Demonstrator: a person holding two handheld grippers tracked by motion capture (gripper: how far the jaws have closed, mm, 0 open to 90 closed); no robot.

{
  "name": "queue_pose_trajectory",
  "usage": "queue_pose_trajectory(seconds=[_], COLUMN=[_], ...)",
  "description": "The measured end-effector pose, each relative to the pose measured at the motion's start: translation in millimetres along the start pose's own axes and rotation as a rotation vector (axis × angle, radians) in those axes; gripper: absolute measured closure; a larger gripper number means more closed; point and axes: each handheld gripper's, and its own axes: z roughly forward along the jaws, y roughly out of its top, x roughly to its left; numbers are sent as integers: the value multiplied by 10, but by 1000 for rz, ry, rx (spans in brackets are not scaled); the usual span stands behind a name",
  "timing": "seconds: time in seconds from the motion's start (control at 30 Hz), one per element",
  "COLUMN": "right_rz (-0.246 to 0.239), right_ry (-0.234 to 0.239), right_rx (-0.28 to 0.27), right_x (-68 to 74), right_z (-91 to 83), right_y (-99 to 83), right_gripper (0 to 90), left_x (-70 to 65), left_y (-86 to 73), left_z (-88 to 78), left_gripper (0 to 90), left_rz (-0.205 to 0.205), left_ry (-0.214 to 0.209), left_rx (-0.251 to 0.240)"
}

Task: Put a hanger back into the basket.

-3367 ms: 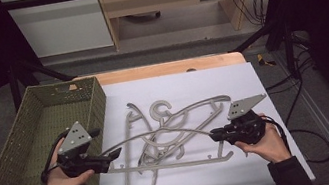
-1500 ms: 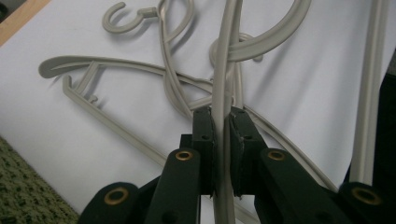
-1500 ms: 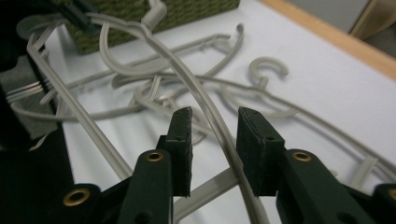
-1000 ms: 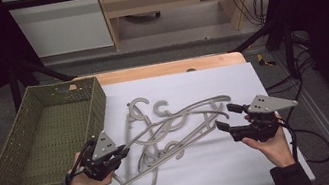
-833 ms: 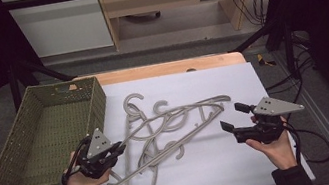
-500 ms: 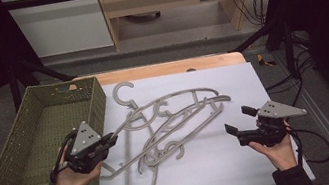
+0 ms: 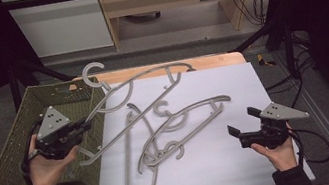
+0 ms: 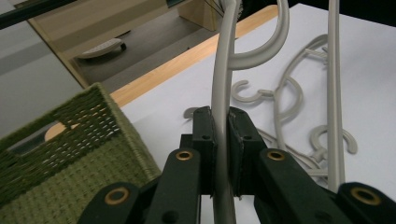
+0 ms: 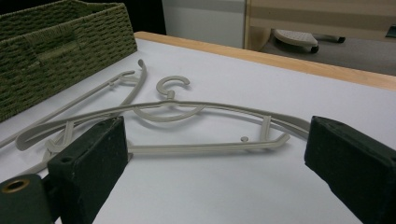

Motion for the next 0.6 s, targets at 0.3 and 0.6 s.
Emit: queue_pose_trajectory(seconds=[0.3, 0.6], right_rz=[1, -2], right_ry=[4, 7], right_rx=[16, 17], right_x=[8, 1], right_z=[22, 29], right_y=[-17, -21], right_gripper=[60, 58], left_x=[380, 667], left_y=[-38, -174], left_z=[-104, -158], left_gripper=[826, 826], left_rz=[-45, -69], left_ry=[75, 135], left_rx=[-15, 10])
